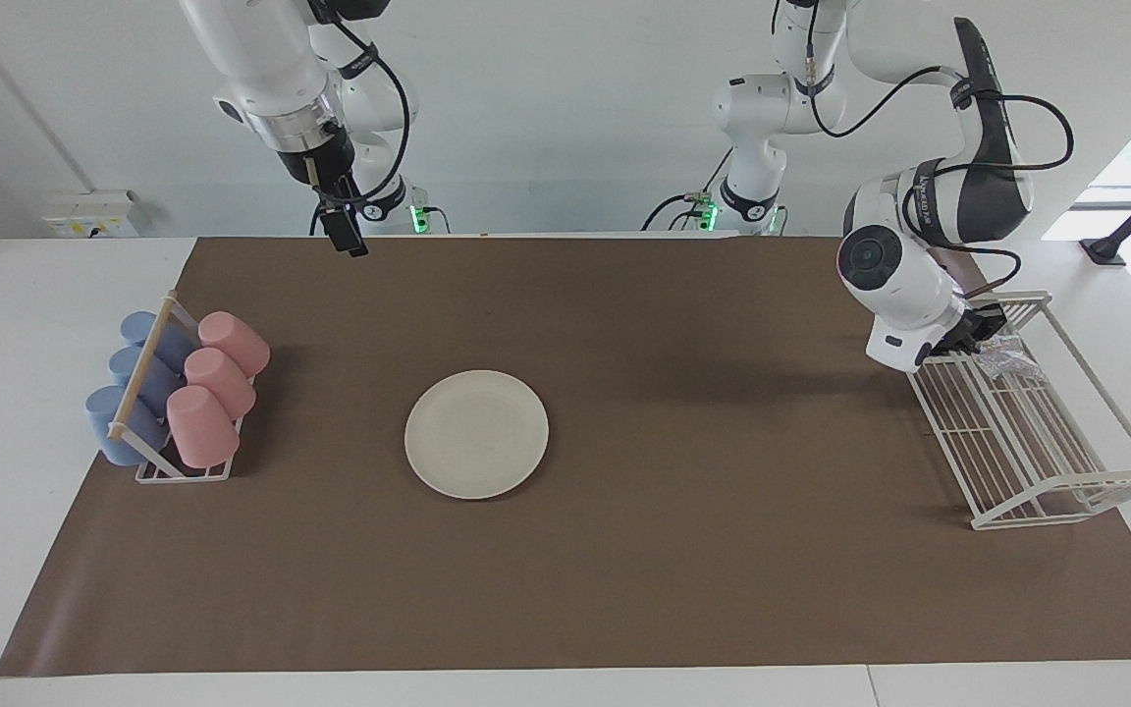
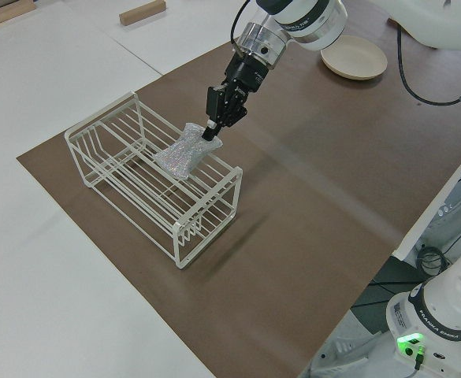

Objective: Wipe plate with sponge

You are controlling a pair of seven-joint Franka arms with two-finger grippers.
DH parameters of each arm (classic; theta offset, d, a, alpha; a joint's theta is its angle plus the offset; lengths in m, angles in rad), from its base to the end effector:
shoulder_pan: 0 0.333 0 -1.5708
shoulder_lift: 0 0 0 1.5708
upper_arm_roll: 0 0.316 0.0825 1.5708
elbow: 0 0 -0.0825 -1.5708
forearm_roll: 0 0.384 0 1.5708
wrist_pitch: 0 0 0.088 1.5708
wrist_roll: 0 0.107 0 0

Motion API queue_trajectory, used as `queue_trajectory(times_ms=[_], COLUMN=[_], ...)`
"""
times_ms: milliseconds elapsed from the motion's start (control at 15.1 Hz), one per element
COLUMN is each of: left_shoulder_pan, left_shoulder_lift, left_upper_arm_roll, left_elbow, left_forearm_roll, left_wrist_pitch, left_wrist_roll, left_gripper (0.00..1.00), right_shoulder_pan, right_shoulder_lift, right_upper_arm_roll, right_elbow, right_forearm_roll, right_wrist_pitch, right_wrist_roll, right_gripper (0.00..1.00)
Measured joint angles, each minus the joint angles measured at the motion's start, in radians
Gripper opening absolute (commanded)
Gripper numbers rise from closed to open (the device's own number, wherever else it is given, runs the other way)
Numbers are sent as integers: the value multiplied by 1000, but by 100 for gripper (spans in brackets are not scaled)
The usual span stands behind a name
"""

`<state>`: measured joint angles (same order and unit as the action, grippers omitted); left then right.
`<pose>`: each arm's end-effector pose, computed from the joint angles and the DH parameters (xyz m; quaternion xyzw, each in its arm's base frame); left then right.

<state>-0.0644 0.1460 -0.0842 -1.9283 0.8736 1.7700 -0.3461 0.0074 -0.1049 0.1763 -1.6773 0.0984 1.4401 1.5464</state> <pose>0.5745 -0.0166 0.4191 -0.9082 0.0567 0.0363 0.4132 0.4952 0.1086 0.6196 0.7757 -0.6263 -0.0738 0.0249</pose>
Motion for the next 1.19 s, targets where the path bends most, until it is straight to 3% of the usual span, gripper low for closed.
queue_trajectory(times_ms=[199, 398, 663, 995, 1194], left_shoulder_pan=[-9, -45, -82, -40, 26], left_shoulder_lift=[-1, 8, 41, 36, 25], left_upper_arm_roll=[-3, -8, -9, 20, 23], left_elbow=[49, 220, 448, 521, 506], left_forearm_roll=[-42, -211, -530, -1033, -1286], left_wrist_pitch=[-10, -136, -302, -340, -339], left_wrist_roll=[-3, -4, -5, -38, -41], left_gripper=[0, 0, 0, 0, 0], right_shoulder_pan=[0, -3, -18, -17, -14], right_shoulder_lift=[-1, -1, -1, -1, -1], right_upper_arm_roll=[0, -3, -7, -8, -8], right_elbow=[0, 0, 0, -1, -1], right_forearm_roll=[0, 0, 0, 0, 0], right_wrist_pitch=[0, 0, 0, 0, 0], right_wrist_roll=[-28, -49, -64, -64, -64], right_gripper=[100, 100, 100, 100, 100])
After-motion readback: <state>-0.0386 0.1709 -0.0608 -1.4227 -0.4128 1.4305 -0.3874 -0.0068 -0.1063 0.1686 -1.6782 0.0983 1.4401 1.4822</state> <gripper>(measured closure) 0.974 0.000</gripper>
